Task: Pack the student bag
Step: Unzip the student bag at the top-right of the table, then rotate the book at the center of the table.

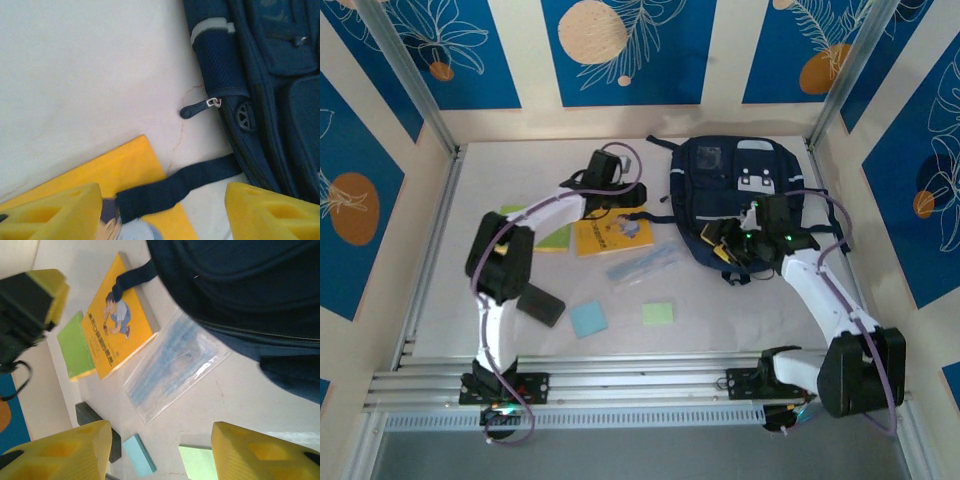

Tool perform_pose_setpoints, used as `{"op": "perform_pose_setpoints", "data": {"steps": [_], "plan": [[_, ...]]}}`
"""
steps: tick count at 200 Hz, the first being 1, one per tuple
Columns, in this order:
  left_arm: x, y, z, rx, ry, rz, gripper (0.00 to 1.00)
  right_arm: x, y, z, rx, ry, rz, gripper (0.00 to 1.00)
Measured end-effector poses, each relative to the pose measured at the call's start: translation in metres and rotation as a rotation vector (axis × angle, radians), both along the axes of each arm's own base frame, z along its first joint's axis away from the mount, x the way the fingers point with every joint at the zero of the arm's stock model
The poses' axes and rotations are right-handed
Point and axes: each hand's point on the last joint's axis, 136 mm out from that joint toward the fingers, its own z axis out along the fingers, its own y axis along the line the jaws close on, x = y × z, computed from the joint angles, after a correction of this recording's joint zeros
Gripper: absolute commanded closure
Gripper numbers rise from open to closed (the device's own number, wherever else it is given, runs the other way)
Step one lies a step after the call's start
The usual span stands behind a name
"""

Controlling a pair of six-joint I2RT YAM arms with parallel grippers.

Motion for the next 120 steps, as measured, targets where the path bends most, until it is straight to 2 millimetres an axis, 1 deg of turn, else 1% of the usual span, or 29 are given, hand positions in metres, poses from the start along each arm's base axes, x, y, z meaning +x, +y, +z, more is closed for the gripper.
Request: {"op": "perform_pose_setpoints", "data": {"steps": [12, 25, 34, 45, 64, 73, 94, 110, 120], "plan": [[-0.001, 0.012, 0.018, -0.006, -0.034, 0.007, 0.31, 0.004, 0.012, -0.004, -0.008, 0.014, 0.030, 0.45], [0.004, 0.022, 0.033, -0.008, -0.073, 0.008, 0.31, 0.007, 0.028, -0.010, -0.013, 0.031, 0.060, 0.45], [0.008, 0.029, 0.037, -0.007, -0.087, 0.005, 0.31, 0.010, 0.039, -0.015, -0.012, 0.042, 0.078, 0.45], [0.014, 0.037, 0.034, 0.000, -0.086, 0.003, 0.30, 0.012, 0.054, -0.022, -0.017, 0.053, 0.102, 0.45], [0.027, 0.049, 0.016, 0.014, -0.063, -0.001, 0.31, 0.018, 0.081, -0.034, -0.015, 0.067, 0.138, 0.45], [0.033, 0.053, 0.004, 0.019, -0.046, -0.002, 0.30, 0.022, 0.093, -0.040, -0.015, 0.069, 0.150, 0.45], [0.042, 0.064, -0.030, 0.034, 0.025, 0.005, 0.31, 0.034, 0.120, -0.056, -0.005, 0.082, 0.176, 0.44], [0.046, 0.071, -0.055, 0.043, 0.083, 0.013, 0.30, 0.043, 0.136, -0.068, 0.004, 0.095, 0.185, 0.44], [0.047, 0.075, -0.065, 0.047, 0.106, 0.019, 0.31, 0.048, 0.143, -0.076, 0.010, 0.100, 0.186, 0.44]]}}
